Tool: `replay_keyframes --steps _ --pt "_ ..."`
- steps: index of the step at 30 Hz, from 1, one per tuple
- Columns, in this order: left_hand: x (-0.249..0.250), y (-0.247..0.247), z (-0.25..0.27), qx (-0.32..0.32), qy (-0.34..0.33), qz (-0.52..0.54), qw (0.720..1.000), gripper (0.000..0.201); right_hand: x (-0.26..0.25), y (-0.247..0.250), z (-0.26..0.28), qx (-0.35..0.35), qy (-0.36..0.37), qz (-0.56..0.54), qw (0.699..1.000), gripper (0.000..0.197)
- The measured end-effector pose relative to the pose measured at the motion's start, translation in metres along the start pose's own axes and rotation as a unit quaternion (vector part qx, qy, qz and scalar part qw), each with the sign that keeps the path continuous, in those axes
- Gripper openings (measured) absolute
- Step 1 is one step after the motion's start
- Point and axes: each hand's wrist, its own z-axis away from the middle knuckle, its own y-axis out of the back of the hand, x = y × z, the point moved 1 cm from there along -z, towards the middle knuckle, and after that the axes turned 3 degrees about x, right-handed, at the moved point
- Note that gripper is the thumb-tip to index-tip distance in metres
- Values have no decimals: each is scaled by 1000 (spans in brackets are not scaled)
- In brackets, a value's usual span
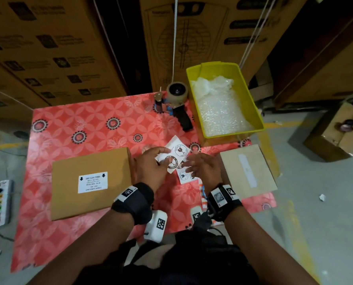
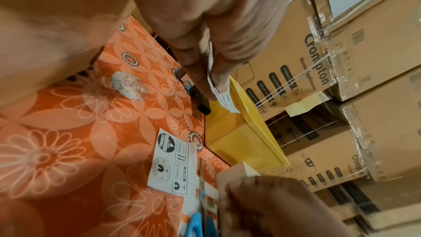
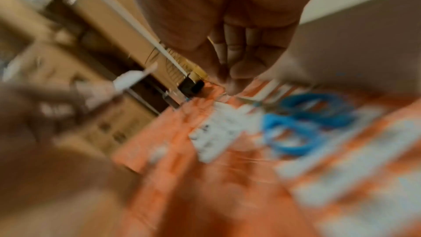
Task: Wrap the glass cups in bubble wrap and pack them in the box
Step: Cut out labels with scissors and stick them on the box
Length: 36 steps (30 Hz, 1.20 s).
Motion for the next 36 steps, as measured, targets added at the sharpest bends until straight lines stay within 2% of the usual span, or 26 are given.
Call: replay_keyframes --steps 1,2,4,5,6,7,11,14,16,19,23,25,26,27,29,30,31,33,36 --pt "-1 -1 1 3 7 -1 1000 17 6 14 3 45 23 76 996 22" --pt "-1 -2 3 2 13 -2 1000 16 14 28 7 84 49 209 973 19" --pt "-4 -5 7 -11 33 9 999 15 29 50 20 112 60 467 875 18" --pt "-6 -6 8 -21 42 18 999 15 37 57 27 112 55 533 837 18" --pt "-7 -7 10 -29 43 22 998 15 45 62 31 106 51 568 814 19" --pt "-7 -7 12 -34 37 16 999 16 56 67 33 98 54 584 804 22" --pt "-4 -5 20 -56 30 -14 998 22 82 72 34 112 70 544 829 31" --pt "-7 -5 23 -63 40 10 997 26 86 68 31 132 74 565 811 39" --pt "-6 -4 24 -64 35 15 997 28 87 66 26 144 80 562 811 42" --pt "-4 -3 26 -60 29 16 998 24 86 68 19 150 51 546 823 33" --pt "-7 -2 28 -48 35 52 997 16 73 64 21 156 13 533 832 46" --pt "-10 -3 26 -43 42 72 996 15 70 64 23 157 -7 508 847 40" --pt "-9 -3 26 -43 46 80 995 16 67 65 25 154 -13 481 863 31" --pt "-6 -3 26 -41 51 93 993 18 65 67 27 147 -25 421 895 23" --pt "-3 0 21 -34 59 125 990 21 56 72 37 98 -79 200 972 11" --pt "0 2 18 -35 58 133 989 22 51 75 46 41 -104 94 989 9" --pt "3 3 14 -41 53 136 988 23 45 76 55 -19 -117 24 993 9" --pt "6 7 6 -63 44 147 986 28 33 80 71 -117 -111 -31 986 14" --pt "8 13 0 -94 29 152 983 32 29 88 73 -184 -95 -27 978 19"
